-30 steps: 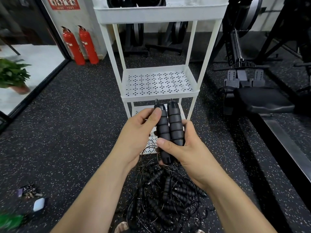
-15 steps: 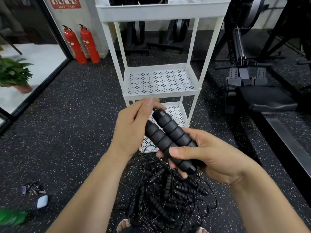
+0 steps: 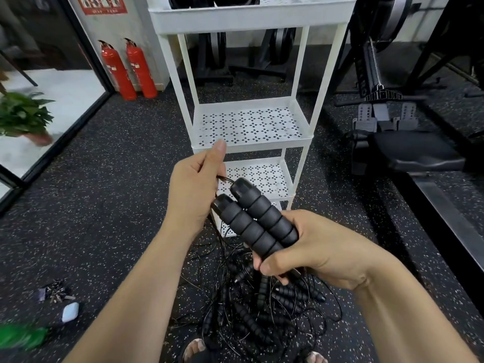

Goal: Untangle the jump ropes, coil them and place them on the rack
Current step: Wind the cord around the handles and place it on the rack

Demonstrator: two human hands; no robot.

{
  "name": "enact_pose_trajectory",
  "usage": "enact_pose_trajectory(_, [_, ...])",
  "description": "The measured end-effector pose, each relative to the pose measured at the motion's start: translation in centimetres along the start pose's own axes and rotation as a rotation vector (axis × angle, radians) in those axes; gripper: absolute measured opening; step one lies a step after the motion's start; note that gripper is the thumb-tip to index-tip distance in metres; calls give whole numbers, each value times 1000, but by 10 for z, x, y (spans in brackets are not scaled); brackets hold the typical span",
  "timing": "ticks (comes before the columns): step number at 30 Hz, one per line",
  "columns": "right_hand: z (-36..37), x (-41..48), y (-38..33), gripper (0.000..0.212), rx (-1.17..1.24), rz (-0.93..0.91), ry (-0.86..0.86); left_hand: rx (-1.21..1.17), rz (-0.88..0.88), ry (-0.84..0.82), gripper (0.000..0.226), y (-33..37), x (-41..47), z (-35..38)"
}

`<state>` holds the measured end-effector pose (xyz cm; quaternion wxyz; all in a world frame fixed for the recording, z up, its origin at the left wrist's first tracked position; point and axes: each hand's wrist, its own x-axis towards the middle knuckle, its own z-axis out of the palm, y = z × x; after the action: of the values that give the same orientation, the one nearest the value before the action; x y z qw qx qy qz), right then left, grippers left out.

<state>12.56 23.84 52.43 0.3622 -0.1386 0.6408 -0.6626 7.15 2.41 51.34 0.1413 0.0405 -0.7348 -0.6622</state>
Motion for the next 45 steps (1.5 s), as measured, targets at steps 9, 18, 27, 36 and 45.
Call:
enact_pose_trajectory(9, [1,3,-6,33,204,-278,181,-146,-222,-89,63,6,-28,39])
enact_pose_trajectory(18, [-13,6,-9,38,320,-466,459,335,54,-413,16,-12,-37,53])
enact_pose_trajectory(27, [-29,-1,-5,52,-70,-296,574,826,8,-740,25,0,-48,43])
enact_pose_trajectory(36, [-68,13,27,68,-443,-122,749,702,0,-790,31,10,-39,16])
enact_pose_trajectory(45, [-33,10,21,41,-807,381,-73,523,-40,-681,23,1,-28,5])
